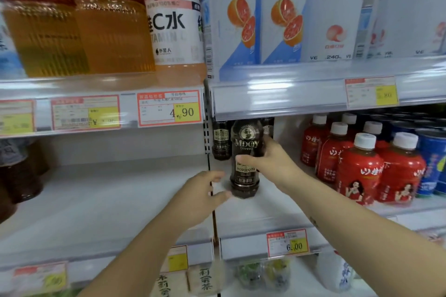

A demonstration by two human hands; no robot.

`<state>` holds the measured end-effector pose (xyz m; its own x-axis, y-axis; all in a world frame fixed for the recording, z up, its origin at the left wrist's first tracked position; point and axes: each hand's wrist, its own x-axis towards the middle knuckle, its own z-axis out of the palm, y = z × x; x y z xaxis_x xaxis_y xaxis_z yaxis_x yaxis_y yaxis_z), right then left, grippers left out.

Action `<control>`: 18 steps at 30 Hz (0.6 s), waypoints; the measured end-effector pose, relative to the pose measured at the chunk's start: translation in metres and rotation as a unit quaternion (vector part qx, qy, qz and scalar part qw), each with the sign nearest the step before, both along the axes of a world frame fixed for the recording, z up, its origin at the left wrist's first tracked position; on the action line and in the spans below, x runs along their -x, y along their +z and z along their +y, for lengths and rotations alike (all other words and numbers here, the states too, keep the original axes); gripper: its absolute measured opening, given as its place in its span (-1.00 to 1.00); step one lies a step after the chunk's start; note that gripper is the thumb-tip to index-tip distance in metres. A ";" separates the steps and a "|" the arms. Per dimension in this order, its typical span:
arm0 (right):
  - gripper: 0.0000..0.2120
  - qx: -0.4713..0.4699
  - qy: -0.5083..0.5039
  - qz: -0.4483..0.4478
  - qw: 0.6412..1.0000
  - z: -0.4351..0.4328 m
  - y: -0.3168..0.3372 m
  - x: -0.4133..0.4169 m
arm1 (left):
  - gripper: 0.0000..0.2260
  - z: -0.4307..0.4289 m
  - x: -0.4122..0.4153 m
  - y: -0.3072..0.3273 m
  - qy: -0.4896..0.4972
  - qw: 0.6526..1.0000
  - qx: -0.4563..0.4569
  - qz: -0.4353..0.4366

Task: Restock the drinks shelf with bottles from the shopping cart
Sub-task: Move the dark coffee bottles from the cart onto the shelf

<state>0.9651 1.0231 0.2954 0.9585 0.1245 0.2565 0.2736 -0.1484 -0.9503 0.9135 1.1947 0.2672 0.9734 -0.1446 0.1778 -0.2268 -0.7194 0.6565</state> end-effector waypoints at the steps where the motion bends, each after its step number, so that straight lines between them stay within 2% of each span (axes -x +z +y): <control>1: -0.53 0.015 -0.010 -0.014 1.000 0.006 -0.001 -0.009 | -0.61 0.011 0.002 -0.003 0.014 0.999 -0.029 0.005; 7: -0.47 0.064 -0.022 -0.026 0.997 0.034 -0.010 -0.052 | -0.75 0.047 0.009 -0.022 0.031 0.996 -0.079 0.012; 10: -0.34 0.191 -0.050 -0.057 0.979 0.035 -0.026 -0.059 | -0.75 0.048 0.009 -0.026 0.036 0.996 -0.086 -0.008; 12: -0.38 0.246 -0.064 -0.066 0.965 0.035 -0.035 -0.058 | -0.75 0.048 0.008 -0.027 0.037 0.995 -0.087 -0.023; 18: -0.47 0.294 -0.079 -0.088 0.949 0.044 -0.037 -0.070 | -0.75 0.048 0.008 -0.028 0.037 0.995 -0.084 -0.047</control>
<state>1.0351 1.0666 0.2585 0.9259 0.1537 0.3450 0.3504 -0.6907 -0.6326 0.9051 1.2431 0.2390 0.9626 -0.1085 0.2483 -0.2241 -0.8342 0.5040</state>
